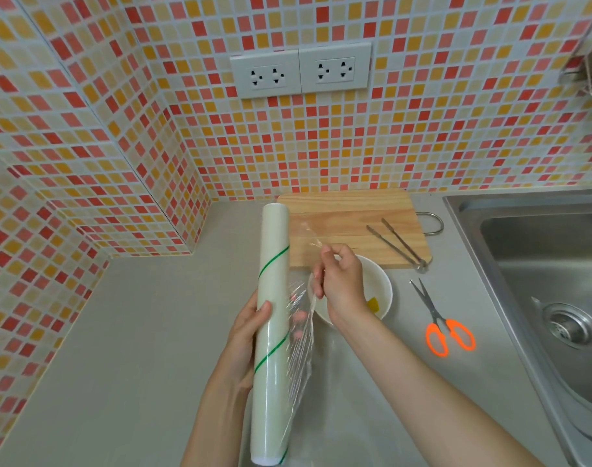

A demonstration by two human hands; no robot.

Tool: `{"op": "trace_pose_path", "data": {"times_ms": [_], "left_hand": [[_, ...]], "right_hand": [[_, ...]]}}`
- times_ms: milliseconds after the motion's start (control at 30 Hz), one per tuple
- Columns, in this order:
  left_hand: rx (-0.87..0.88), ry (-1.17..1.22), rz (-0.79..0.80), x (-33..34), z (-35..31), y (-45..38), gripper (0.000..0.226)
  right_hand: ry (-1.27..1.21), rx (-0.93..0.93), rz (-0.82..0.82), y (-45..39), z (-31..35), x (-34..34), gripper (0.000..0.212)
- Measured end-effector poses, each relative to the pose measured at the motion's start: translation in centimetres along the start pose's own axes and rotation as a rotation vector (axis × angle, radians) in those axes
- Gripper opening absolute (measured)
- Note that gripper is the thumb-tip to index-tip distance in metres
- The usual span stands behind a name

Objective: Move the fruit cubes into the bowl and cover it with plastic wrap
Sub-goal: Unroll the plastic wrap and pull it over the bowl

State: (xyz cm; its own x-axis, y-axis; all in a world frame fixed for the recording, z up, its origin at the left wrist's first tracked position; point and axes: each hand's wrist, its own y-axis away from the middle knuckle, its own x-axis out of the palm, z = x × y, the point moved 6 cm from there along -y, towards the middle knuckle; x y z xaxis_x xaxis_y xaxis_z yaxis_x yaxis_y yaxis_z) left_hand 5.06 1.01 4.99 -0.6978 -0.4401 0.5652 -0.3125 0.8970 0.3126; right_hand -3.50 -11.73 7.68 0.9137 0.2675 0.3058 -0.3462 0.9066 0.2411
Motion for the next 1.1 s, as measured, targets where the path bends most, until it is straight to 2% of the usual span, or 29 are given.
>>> {"op": "trace_pose_path", "data": {"times_ms": [133, 333, 467, 600, 667, 767, 933, 1100], "left_hand": [[0.032, -0.042, -0.073, -0.4, 0.1, -0.4, 0.047], [-0.054, -0.143, -0.052, -0.3, -0.3, -0.7, 0.053], [-0.059, -0.185, -0.073, -0.1, -0.5, -1.6, 0.053], [-0.045, -0.293, 0.019, 0.7, -0.4, -2.2, 0.043], [-0.050, -0.316, 0.012, 1.1, -0.2, -2.5, 0.040], [-0.041, -0.329, -0.015, 1.5, -0.4, -3.1, 0.052], [-0.040, -0.284, 0.029, 2.8, -0.3, -3.9, 0.068], [-0.047, -0.285, 0.071, 3.9, -0.8, -5.0, 0.074]], "right_hand": [[0.075, -0.162, -0.137, 0.1, 0.9, -0.8, 0.024], [0.329, -0.409, -0.223, 0.0, 3.0, -2.5, 0.015], [0.398, -0.427, -0.238, -0.2, 3.8, -3.5, 0.015], [0.478, -0.473, -0.265, -0.3, 5.3, -4.9, 0.014], [0.527, -0.501, -0.275, -0.4, 6.0, -5.9, 0.015], [0.591, -0.504, -0.289, -0.7, 6.1, -7.3, 0.015], [0.649, -0.482, -0.362, -1.4, 6.6, -9.5, 0.013], [0.748, -0.450, -0.390, -3.0, 7.0, -10.8, 0.014]]}}
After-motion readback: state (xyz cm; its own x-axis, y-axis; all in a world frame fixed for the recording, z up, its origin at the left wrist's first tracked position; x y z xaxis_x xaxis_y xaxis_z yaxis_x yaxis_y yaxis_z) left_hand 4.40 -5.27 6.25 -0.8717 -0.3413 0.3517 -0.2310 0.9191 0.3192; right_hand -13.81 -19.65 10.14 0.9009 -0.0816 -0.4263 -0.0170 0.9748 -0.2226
